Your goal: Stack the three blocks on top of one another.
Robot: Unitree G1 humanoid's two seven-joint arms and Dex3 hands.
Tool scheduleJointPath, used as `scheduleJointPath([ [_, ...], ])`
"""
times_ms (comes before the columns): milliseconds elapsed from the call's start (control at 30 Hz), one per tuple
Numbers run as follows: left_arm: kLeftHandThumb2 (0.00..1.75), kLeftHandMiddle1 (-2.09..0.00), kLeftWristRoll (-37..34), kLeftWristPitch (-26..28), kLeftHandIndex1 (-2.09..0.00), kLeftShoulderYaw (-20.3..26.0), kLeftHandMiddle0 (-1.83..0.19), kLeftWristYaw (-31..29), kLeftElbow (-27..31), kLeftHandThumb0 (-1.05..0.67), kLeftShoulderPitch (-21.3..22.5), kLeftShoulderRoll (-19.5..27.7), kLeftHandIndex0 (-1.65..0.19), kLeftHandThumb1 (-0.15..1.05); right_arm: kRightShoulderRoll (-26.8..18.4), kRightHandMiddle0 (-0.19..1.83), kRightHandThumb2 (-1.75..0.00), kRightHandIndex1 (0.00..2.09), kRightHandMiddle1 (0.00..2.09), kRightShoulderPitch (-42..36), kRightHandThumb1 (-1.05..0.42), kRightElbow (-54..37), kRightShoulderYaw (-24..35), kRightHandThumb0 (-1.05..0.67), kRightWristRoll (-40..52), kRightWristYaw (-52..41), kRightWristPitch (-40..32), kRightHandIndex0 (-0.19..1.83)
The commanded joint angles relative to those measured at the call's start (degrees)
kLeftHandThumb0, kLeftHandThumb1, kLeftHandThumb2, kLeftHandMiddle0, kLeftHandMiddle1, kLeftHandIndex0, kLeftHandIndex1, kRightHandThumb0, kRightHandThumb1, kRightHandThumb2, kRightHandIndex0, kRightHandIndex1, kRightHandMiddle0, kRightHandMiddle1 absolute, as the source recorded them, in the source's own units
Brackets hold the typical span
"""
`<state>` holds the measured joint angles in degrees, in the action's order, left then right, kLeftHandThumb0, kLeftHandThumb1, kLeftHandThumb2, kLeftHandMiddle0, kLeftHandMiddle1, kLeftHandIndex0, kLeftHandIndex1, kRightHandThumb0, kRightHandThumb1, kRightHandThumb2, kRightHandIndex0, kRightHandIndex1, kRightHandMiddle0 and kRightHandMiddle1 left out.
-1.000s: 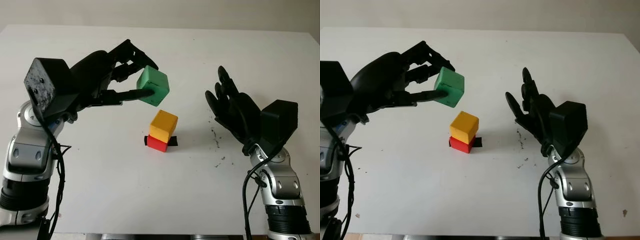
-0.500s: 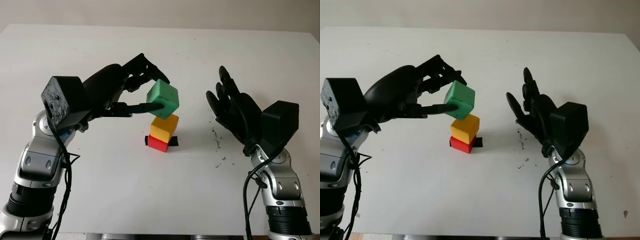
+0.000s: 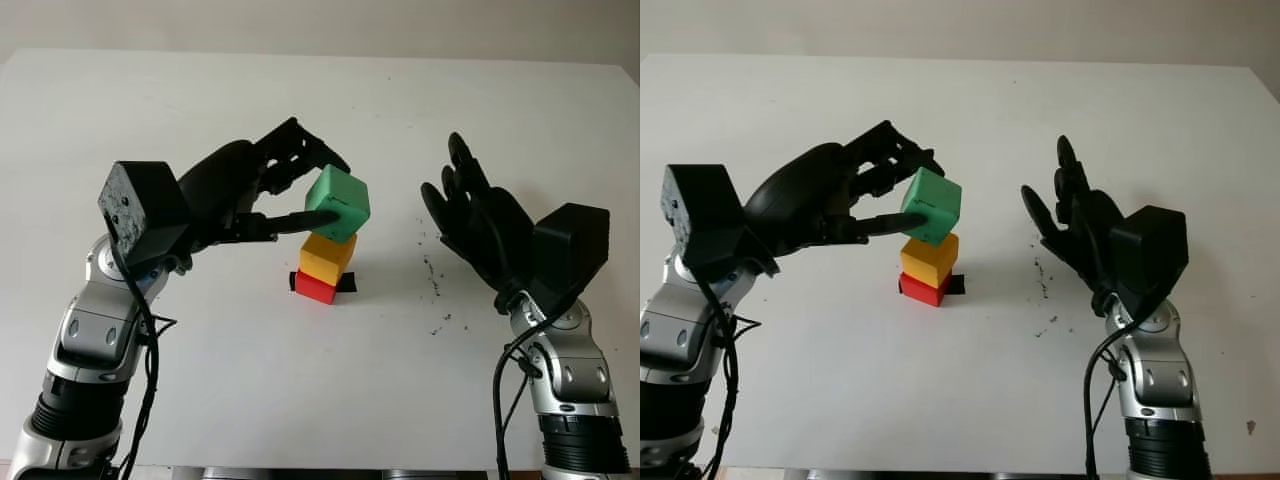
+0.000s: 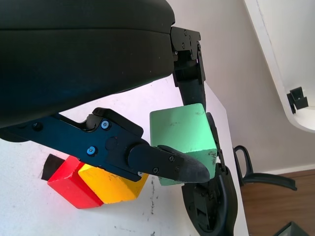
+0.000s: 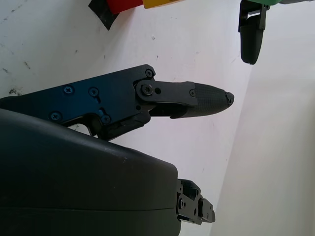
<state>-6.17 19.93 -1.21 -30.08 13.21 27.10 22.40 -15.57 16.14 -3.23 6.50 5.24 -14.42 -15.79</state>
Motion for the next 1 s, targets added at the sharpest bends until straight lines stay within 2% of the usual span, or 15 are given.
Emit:
scheduleJointPath([
  [0, 0.38, -0.05, -0.13, -0.87, -1.82, -0.31, -0.09, 0.37, -0.42, -0.46, 0.48, -0.24, -0.16, 1.05, -0.61, -0.18, -0.42, 0.0, 0.04, -0.61, -1.05, -1.77, 0.24, -0.67, 0.26, 0.11, -0.57, -0.19],
  [333, 0.37, -0.05, 2.9, -5.29, -1.84, -2.06, -0.1, 1.91, -2.99, -0.43, 0.5, -0.66, -0.14, 1.05, -0.49, -0.18, -0.42, 0.0, 0.03, -1.08, -1.05, -3.22, 0.71, -0.65, 1.13, 0.0, -2.12, -0.19],
  [967, 0.35, -0.06, 1.22, -2.69, -1.84, -1.86, -0.1, 2.26, -1.16, -0.44, -1.05, -2.04, -0.1, 1.05, -0.56, -0.19, -0.42, 0.0, 0.02, -1.54, -1.05, -3.31, 0.49, -0.66, 1.41, -0.01, -1.92, -0.19],
])
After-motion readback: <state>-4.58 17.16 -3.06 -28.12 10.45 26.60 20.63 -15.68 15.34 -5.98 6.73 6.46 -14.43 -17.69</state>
